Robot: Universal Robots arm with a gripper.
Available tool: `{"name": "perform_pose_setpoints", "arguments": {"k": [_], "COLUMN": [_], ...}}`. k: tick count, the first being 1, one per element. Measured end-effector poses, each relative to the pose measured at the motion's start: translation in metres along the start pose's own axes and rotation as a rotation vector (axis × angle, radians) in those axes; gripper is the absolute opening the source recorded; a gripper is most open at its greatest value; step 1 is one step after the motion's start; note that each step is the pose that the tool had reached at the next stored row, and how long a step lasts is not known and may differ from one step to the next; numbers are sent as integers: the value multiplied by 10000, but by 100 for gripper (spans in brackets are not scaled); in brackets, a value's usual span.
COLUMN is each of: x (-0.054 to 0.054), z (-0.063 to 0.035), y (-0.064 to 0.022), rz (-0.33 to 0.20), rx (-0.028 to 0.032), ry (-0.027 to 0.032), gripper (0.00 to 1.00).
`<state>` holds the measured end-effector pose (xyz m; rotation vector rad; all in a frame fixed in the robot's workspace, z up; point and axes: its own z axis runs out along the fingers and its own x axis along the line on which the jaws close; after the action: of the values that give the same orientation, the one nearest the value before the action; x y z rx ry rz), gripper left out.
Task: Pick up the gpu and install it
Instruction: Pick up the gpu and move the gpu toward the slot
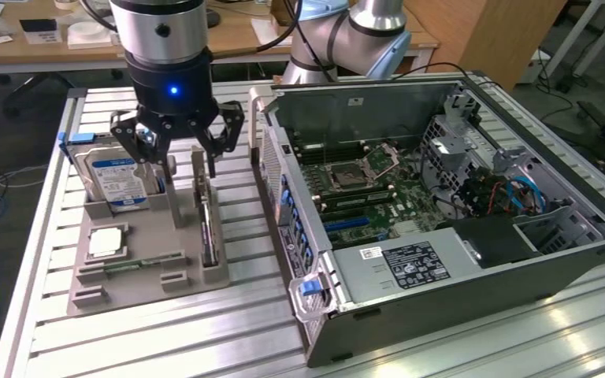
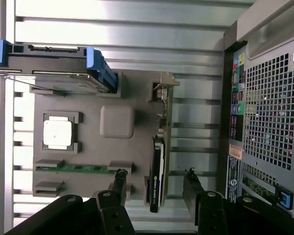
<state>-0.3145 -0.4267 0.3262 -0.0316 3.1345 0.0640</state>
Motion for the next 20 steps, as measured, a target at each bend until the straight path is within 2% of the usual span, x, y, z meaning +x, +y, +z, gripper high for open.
{"name": "perform_pose_setpoints", "arguments": {"k": [10,20], "x": [1,1], "z": [51,144], "y": [-2,-8], "rz": [0,0], "rx": [0,0], "ry": [0,0], "gripper": [59,59]}}
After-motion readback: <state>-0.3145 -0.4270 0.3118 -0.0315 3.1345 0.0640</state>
